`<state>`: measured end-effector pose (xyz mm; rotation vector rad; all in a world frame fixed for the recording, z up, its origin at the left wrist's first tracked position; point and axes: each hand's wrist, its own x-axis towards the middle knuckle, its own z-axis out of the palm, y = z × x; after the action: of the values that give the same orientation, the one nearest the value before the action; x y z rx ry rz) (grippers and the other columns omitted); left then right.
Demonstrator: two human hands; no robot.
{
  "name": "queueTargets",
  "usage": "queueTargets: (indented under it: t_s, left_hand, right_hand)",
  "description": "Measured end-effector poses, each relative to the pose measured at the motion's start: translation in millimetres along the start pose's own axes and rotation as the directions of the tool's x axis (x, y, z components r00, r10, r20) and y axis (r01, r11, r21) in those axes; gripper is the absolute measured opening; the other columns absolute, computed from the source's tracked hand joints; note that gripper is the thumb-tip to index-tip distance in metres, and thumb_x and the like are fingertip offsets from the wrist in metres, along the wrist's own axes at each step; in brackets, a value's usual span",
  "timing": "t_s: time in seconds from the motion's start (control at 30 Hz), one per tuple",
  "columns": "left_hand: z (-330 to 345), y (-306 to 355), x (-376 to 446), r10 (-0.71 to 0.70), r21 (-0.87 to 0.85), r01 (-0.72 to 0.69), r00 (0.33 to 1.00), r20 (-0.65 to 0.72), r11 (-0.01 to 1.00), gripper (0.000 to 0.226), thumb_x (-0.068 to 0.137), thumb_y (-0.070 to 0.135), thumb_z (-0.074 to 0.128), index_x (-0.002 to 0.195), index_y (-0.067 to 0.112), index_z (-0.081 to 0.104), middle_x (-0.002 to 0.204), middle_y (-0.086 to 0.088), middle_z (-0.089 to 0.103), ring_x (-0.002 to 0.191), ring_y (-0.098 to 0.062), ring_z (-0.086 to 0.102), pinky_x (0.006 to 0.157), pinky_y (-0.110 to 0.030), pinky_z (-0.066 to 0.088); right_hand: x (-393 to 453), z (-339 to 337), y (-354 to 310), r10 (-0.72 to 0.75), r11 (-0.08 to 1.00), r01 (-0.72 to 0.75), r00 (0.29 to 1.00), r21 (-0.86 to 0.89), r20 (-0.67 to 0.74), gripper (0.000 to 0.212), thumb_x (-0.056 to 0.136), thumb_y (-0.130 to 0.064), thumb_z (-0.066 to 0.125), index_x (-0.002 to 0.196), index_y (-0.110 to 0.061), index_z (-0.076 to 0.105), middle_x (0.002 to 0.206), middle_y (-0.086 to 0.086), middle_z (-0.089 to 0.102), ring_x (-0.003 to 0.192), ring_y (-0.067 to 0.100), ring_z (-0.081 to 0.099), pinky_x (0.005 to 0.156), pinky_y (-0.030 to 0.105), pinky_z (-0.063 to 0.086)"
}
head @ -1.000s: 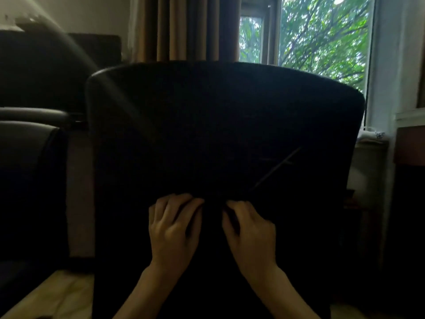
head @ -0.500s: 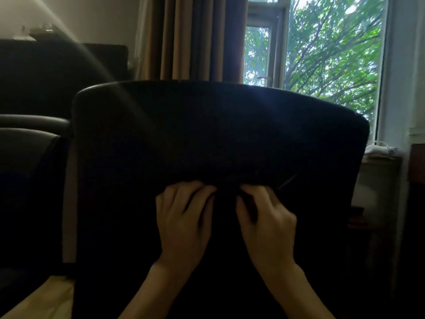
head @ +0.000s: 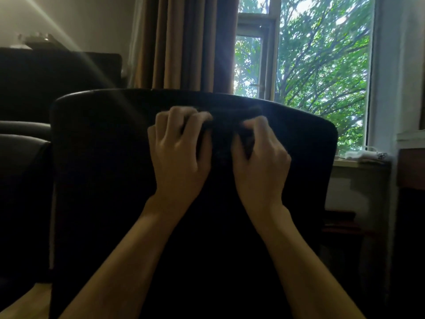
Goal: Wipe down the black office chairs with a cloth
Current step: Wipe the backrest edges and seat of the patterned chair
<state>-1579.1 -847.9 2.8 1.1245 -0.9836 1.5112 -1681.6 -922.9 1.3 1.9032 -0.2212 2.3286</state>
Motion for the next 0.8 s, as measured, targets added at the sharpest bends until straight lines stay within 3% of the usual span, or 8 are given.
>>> queueTargets:
  t_s: [0.13,0.27,0.47,0.7,0.8]
  left_hand:
    - [-4.8,-1.3,-56.2,0.031,0.083,-0.04,0.995,0.099,0.996,0.016,0.09,0.018,0.062,0.104,0.013,0.069,0.108,-0.006,0.061,0.098,-0.026,0.051,0.079,-0.037,0.034]
    - [-19.3,-3.8,-119.0,0.063,0.051,-0.074,0.981,0.185,0.996,0.02,0.085,0.018,0.06,0.104,0.016,0.066,0.109,-0.001,0.057,0.097,-0.025,0.051,0.08,-0.037,0.033]
    - [-40.0,2.0,-200.2,0.022,0.044,-0.036,0.957,0.288,0.998,0.027,0.084,0.024,0.051,0.11,0.024,0.054,0.112,0.004,0.051,0.097,-0.021,0.05,0.081,-0.035,0.033]
    - [-23.7,13.2,-171.7,0.032,0.029,-0.04,0.971,0.236,0.999,0.025,0.083,0.024,0.051,0.107,0.024,0.057,0.107,0.001,0.057,0.096,-0.021,0.05,0.083,-0.034,0.032]
    - [-4.3,24.8,-130.0,0.025,0.011,-0.028,0.982,0.188,1.0,0.022,0.085,0.022,0.054,0.107,0.023,0.059,0.107,0.002,0.054,0.095,-0.022,0.049,0.081,-0.034,0.031]
  right_hand:
    - [-52.4,-7.5,11.3,0.045,0.999,-0.043,0.995,-0.02,0.095,0.013,0.089,-0.023,0.056,0.096,-0.013,0.06,0.081,0.002,0.065,0.06,0.023,0.062,0.051,0.029,0.045]
    - [-117.2,-23.1,20.8,0.061,0.997,-0.051,0.975,-0.052,0.215,0.013,0.093,-0.028,0.048,0.1,-0.019,0.053,0.08,0.0,0.065,0.052,0.017,0.06,0.043,0.03,0.047]
    - [-187.5,-43.3,29.1,0.074,0.996,-0.057,0.948,-0.064,0.311,0.017,0.086,-0.028,0.049,0.102,-0.023,0.05,0.079,0.0,0.067,0.05,0.014,0.061,0.043,0.02,0.045]
    - [-159.1,-43.2,42.1,0.075,0.997,-0.066,0.959,-0.04,0.274,0.015,0.088,-0.03,0.05,0.101,-0.024,0.053,0.082,-0.004,0.067,0.056,0.01,0.062,0.047,0.02,0.048]
    - [-115.6,-40.2,50.9,0.057,0.998,-0.053,0.975,-0.023,0.215,0.015,0.09,-0.027,0.05,0.099,-0.018,0.058,0.085,-0.001,0.066,0.06,0.016,0.063,0.05,0.029,0.05]
